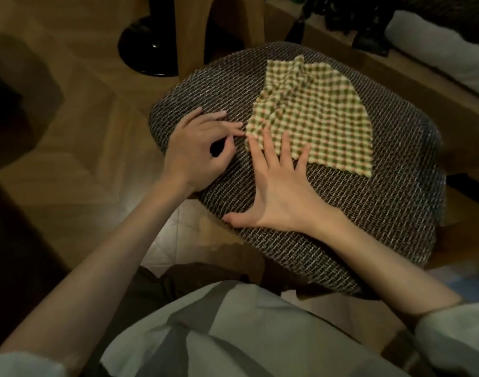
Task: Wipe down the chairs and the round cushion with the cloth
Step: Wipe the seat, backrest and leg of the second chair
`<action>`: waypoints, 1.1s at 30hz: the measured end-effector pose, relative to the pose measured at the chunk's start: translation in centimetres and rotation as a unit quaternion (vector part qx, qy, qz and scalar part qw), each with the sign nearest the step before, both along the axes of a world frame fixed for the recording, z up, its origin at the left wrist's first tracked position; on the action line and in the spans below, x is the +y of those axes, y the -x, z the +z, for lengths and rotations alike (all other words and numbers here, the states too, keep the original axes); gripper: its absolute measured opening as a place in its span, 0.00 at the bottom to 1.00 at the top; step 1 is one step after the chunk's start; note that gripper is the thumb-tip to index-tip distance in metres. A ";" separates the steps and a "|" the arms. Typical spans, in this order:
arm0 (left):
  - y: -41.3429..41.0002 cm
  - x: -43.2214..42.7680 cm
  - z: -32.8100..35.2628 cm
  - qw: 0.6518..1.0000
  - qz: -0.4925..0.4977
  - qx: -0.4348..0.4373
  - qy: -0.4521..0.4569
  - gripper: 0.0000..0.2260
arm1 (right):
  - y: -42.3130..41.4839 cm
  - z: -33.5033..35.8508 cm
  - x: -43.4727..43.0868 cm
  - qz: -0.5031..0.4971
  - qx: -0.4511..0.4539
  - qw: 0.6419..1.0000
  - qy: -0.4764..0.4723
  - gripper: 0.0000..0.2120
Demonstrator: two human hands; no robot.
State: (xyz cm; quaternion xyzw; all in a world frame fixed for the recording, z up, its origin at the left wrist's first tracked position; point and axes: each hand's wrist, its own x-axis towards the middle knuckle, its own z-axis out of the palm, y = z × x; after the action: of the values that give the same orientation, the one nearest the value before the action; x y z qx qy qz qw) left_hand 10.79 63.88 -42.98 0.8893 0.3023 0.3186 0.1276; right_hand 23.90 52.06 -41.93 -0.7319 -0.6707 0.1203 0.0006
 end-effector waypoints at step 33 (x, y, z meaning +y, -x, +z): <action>-14.3 7.0 0.2 0.973 0.038 0.229 0.007 0.22 | -16.3 -2.5 12.5 -0.207 0.069 0.933 -0.287 0.05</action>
State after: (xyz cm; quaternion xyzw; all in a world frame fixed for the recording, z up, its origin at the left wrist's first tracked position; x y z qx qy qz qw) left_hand 25.04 70.84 -42.82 0.9256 0.3592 0.1090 0.0496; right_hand 40.20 64.58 -44.48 -0.8132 -0.5084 -0.0305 0.2817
